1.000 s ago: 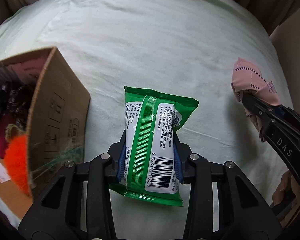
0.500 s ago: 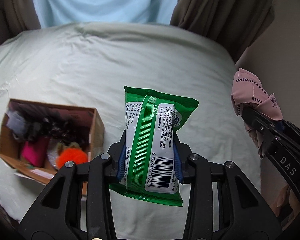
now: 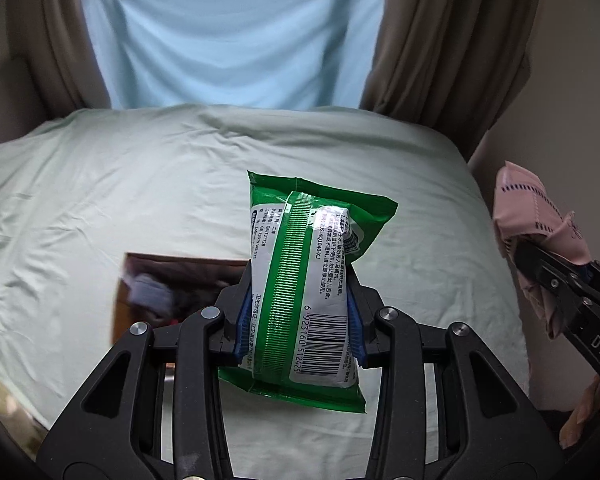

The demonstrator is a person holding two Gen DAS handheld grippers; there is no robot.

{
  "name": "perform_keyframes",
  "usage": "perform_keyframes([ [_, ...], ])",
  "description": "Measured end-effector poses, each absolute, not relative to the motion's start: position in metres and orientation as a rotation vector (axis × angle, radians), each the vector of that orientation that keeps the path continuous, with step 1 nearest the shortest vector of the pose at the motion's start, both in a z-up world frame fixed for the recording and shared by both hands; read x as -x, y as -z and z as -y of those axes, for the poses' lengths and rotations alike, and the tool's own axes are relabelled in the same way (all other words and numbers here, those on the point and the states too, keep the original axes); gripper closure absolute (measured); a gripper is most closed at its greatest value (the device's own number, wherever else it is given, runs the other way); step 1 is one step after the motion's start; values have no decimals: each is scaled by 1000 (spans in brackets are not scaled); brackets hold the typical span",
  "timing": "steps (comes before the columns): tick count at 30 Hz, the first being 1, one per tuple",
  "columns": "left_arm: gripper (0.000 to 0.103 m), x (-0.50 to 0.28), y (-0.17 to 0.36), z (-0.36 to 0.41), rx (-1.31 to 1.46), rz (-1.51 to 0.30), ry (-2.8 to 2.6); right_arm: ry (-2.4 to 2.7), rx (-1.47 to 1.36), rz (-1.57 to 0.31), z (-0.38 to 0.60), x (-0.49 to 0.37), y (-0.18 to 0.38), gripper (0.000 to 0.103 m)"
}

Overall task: Organize soft objects
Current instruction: 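Carry the wipes pack and pink cloth over the cardboard box with both tools, then open both tools to drop the wipes pack and pink cloth into the box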

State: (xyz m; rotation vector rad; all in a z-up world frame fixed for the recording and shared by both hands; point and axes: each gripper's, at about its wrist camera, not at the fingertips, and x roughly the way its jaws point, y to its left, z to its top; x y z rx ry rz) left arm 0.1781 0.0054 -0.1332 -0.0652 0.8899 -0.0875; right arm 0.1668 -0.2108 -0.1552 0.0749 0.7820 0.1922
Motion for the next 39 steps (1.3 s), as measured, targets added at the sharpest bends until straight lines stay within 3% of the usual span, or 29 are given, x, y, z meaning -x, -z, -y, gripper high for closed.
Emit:
perform_keyframes([
  [7,69,-176,124,-90,47,-909,84,-190,-108,-819,148,-158,155,76],
  [16,69,-196,160,-159,36,-993,98,-163,-177,-930,74,-187,191,76],
  [39,69,-263,329,-173,-23,-1257,155,-179,-365,-1306,12,-278,348,76],
])
